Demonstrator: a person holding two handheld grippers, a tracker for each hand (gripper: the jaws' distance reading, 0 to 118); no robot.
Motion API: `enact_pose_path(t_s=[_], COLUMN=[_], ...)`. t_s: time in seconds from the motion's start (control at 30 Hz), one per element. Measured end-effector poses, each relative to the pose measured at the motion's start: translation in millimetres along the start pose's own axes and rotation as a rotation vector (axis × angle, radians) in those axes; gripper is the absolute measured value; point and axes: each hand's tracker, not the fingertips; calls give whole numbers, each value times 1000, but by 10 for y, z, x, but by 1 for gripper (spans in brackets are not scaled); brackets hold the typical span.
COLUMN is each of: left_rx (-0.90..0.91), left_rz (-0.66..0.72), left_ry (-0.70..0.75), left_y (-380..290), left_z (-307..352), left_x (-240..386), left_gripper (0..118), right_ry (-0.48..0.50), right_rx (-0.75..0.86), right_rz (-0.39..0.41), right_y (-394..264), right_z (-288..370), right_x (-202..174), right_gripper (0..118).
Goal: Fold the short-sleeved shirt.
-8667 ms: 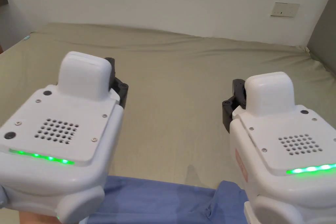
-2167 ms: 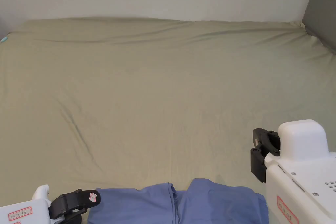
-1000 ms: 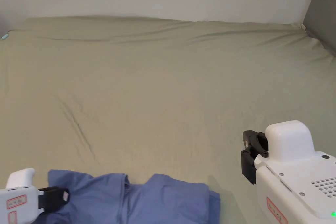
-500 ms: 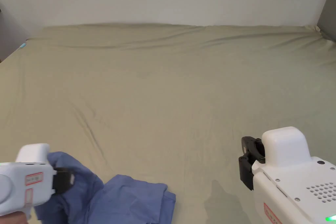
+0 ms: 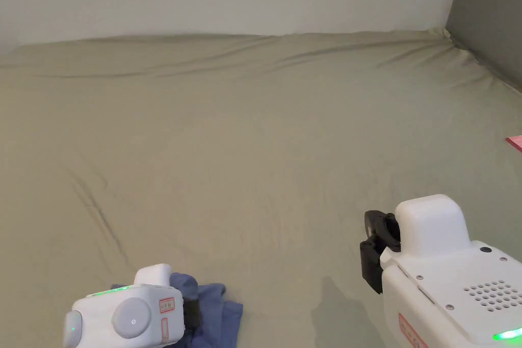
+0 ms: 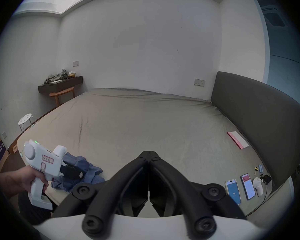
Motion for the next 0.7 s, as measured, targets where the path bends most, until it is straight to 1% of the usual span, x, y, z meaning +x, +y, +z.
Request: enact_pose_path(t_s=[0.03, 0.07, 0.1, 0.17, 0.2, 0.23, 0.3, 0.33, 0.37, 0.4, 0.43, 0.47, 0.5, 0.53, 0.57, 0.67, 0.7], left_rx=[5, 10, 17, 2, -35, -54, -25, -1, 21, 66, 108, 140, 178, 200, 215, 288, 349], left_rz=[-3, -5, 0, 44, 78, 96, 120, 123, 117, 96, 73, 47, 13, -20, -61, -186, -197], left_ry=[2, 6, -29, -198, -321, -396, -469, -488, -493, -480, -448, -386, -317, -271, -209, -41, 21], left_y=[-6, -6, -3, -2, 8, 19, 67, 84, 99, 112, 113, 111, 99, 84, 55, -103, -184], left_z=[-3, -5, 1, 45, 51, 73, 173, 239, 305, 390, 464, 518, 567, 585, 573, 501, 462], left_x=[32, 66, 87, 136, 154, 171, 148, 121, 86, 37, -4, -40, -80, -105, -127, -154, -148], left_gripper=[20, 25, 40, 87, 112, 116, 116, 115, 111, 100, 86, 61, 16, 7, 0, 0, 0], right_ry=[-6, -10, -12, -14, -14, -13, -12, -12, -13, -12, -12, -13, -14, -14, -14, -11, -9], right_rx=[0, -1, -4, -8, -9, -10, -10, -10, -9, -7, -6, -5, -4, -4, -4, -3, -3], right_rz=[-2, -6, -12, -24, -30, -32, -30, -27, -26, -25, -26, -26, -26, -26, -26, -21, -20], right_y=[-2, -7, -11, -16, -18, -20, -19, -18, -18, -17, -12, -9, -10, -10, -10, -20, -20], right_z=[-3, -11, -26, -48, -52, -53, -48, -43, -36, -26, -20, -17, -14, -12, -9, 19, 30], right_x=[20, 37, 52, 68, 68, 67, 58, 53, 51, 50, 49, 48, 45, 42, 36, -2, -13], right_gripper=[2, 2, 2, 2, 2, 2, 2, 2, 2, 2, 2, 2, 2, 2, 2, 2, 2])
